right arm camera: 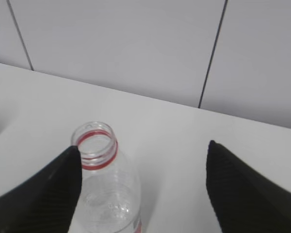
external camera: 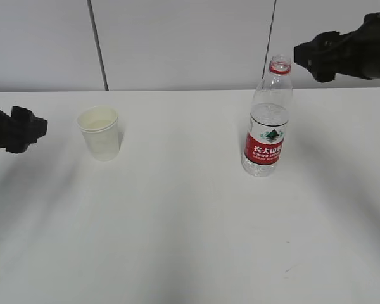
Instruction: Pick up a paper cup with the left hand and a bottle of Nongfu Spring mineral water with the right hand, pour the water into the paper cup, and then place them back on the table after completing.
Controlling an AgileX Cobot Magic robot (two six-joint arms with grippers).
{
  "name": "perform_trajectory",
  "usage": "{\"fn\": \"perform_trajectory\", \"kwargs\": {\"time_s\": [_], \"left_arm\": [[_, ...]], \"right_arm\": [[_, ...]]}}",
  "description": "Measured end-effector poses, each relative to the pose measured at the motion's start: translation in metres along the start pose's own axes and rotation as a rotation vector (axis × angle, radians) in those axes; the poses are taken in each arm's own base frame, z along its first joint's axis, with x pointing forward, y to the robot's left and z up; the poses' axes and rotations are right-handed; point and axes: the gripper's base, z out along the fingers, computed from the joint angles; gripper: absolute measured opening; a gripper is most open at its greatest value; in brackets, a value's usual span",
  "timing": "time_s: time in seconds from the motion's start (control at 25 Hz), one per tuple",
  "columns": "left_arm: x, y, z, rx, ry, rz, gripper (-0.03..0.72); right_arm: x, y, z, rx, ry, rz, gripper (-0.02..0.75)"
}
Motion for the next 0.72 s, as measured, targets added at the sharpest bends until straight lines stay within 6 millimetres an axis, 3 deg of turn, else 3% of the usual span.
{"fn": "perform_trajectory", "kwargs": {"time_s": [0.28,0.52,0.72], "left_arm": [[-0.006,0.006,-0.022,-0.069,0.158,-0.033,0.563],[0.003,0.008,-0.03,-0.103,0.361,-0.102,0.563],[0.002,0.006,-0.036,-0.106,0.471,-0.159,0.563]], "right_arm": [[0.014,-0.016,-0.004,0.184,0.152,0.099,0.587],[0.02,-0.027,-0.023,0.336,0.28,0.186,0.587],[0.036,-0.019,-0.04,0.297,0.528,0.212,0.587]]}}
